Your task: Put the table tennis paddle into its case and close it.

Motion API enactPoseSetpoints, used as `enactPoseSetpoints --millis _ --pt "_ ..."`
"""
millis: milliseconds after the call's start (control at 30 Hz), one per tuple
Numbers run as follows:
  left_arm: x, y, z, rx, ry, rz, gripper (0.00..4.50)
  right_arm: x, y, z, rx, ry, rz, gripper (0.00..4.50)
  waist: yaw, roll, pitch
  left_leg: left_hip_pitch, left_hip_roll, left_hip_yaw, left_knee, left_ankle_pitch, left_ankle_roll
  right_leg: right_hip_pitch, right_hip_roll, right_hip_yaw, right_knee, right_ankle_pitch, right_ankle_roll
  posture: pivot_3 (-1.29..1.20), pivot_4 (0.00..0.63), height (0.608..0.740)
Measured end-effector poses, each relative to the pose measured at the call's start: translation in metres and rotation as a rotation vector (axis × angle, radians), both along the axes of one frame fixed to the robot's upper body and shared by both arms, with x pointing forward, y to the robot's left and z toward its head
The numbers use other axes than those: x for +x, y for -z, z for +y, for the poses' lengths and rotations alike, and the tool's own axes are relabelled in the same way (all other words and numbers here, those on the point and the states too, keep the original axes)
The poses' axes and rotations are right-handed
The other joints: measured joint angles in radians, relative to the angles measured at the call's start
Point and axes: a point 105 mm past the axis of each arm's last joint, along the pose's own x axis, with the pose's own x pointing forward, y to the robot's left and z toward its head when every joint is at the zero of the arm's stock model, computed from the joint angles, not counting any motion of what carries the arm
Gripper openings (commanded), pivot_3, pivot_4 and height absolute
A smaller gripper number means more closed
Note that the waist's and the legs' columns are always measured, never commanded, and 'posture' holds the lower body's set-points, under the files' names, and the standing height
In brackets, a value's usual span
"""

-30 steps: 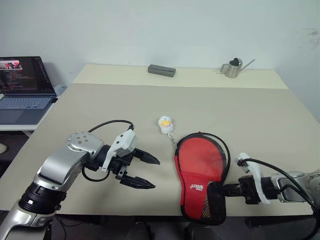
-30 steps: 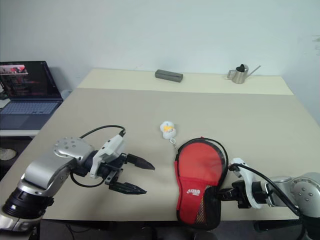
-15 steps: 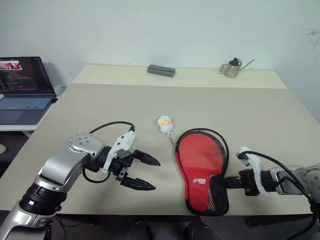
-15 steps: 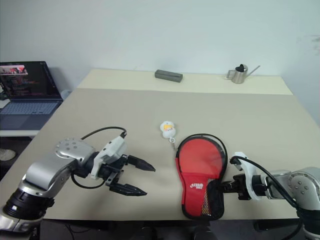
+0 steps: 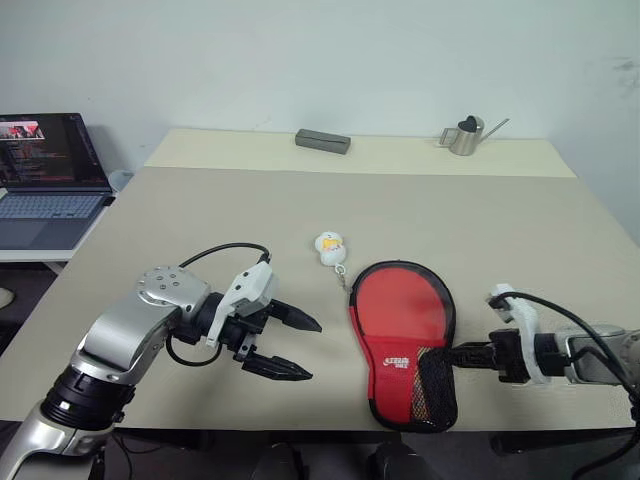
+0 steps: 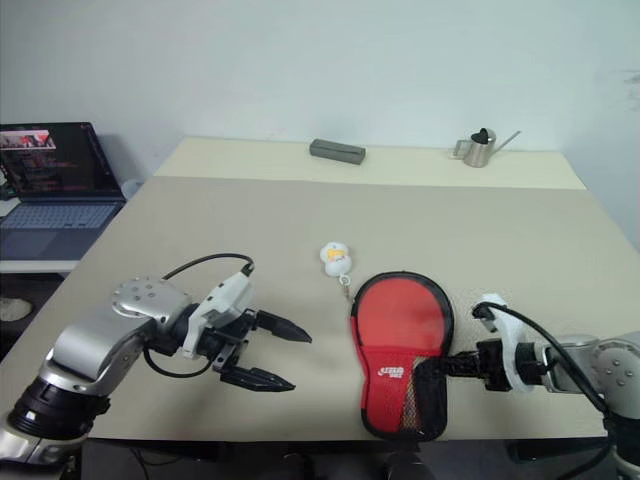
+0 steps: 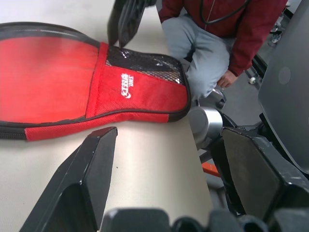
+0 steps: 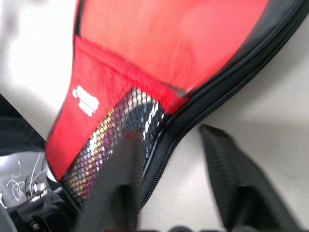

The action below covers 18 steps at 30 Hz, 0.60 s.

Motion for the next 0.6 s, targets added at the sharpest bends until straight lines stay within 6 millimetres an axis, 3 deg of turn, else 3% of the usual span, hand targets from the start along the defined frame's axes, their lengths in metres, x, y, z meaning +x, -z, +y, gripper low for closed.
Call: enactPoseSetpoints --millis 33,133,300,400,500,600 --pt "0.000 0.000 0.000 -0.001 0.000 0.000 3.76 0.000 -0.007 -0.006 0.004 0.005 -0.007 3.33 0.001 0.000 0.001 0.000 0.000 0.000 0.000 0.000 0.000 0.000 0.000 0.000 0.000 0.000 0.000 0.00 0.150 0.740" --pt "0.001 0.000 -0.001 -0.007 -0.006 0.000 3.76 0.003 -0.029 -0.013 0.043 -0.006 -0.078 3.33 0.000 0.000 0.001 0.000 0.000 0.000 0.000 0.000 0.000 0.000 0.000 0.000 0.000 0.000 0.000 0.00 0.150 0.740" --pt "0.013 -0.006 -0.006 -0.061 -0.086 -0.026 3.76 0.026 -0.077 0.008 0.054 -0.126 -0.452 3.33 -0.002 0.002 0.003 0.001 0.000 -0.001 0.000 0.000 0.000 0.000 0.001 -0.001 0.000 0.000 0.000 0.00 0.150 0.740" --pt "0.025 -0.011 0.000 -0.080 -0.178 -0.046 3.76 0.031 -0.077 0.027 0.013 -0.201 -0.564 3.70 -0.002 0.002 0.003 0.000 0.000 -0.001 0.000 0.000 0.000 0.000 0.001 0.000 0.000 0.000 0.000 0.00 0.150 0.740" --pt "0.032 -0.014 0.006 -0.088 -0.248 -0.060 3.76 0.029 -0.065 0.048 0.011 -0.287 -0.605 4.48 -0.001 0.002 0.003 0.000 0.000 -0.001 0.000 0.000 0.000 0.000 0.000 -0.001 0.000 -0.001 0.001 0.00 0.150 0.740" --pt "0.037 -0.014 0.011 -0.093 -0.307 -0.068 3.76 0.028 -0.059 0.060 0.016 -0.346 -0.627 4.48 0.001 0.002 0.004 0.000 0.000 -0.001 0.000 0.000 0.000 0.000 0.000 -0.001 0.000 -0.001 0.001 0.00 0.150 0.740"
